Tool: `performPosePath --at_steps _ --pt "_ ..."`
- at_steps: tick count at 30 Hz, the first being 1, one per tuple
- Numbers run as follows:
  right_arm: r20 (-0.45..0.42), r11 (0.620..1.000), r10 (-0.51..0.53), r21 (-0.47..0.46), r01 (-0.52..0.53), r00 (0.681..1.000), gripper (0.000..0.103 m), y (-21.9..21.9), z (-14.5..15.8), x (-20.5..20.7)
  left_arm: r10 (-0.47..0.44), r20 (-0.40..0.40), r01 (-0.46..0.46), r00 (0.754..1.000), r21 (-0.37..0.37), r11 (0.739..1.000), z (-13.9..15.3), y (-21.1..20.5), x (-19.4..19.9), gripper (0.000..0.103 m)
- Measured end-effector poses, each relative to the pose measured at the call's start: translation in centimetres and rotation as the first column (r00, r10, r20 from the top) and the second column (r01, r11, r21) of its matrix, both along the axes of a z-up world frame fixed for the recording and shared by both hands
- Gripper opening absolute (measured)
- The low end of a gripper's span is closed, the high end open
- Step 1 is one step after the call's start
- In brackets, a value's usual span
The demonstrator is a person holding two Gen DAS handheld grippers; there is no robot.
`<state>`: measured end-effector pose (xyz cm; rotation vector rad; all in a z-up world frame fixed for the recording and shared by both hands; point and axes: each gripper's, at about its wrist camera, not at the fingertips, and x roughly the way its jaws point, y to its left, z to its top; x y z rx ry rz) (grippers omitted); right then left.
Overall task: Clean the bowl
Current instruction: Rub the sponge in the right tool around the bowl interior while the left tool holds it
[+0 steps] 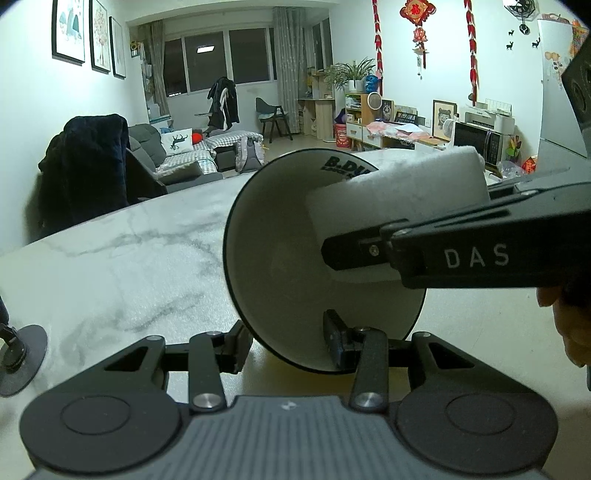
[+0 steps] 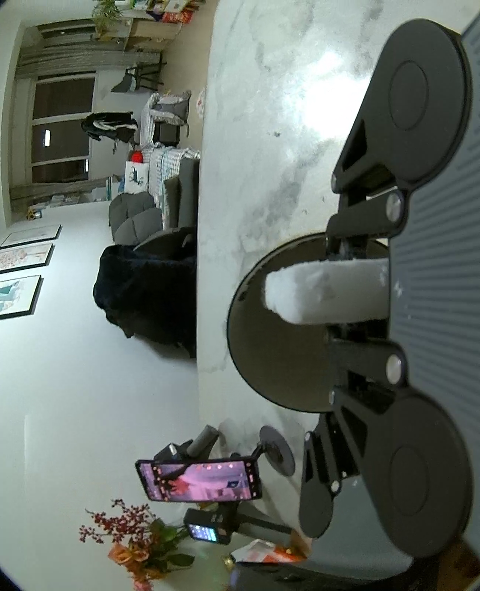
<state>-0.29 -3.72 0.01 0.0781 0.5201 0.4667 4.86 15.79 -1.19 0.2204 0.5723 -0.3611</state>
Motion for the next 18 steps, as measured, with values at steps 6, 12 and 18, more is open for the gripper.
performPosePath --at_steps 6,12,18 --pt "0.014 1.0 0.018 -0.006 -0.018 1.0 0.017 0.7 0.2 0.0 0.004 -0.008 -0.004 1.0 -0.013 1.0 -0.1 0.0 -0.8 0.042" --pt "0.027 0.999 0.037 -0.012 -0.037 0.999 0.018 1.4 0.3 0.0 0.006 -0.007 -0.006 1.0 -0.011 1.0 -0.1 -0.3 -1.3 0.042" --pt "0.041 0.998 0.056 -0.019 -0.055 0.998 0.018 2.1 0.5 0.0 0.005 -0.006 -0.005 1.0 -0.01 1.0 -0.3 0.1 -1.2 0.042"
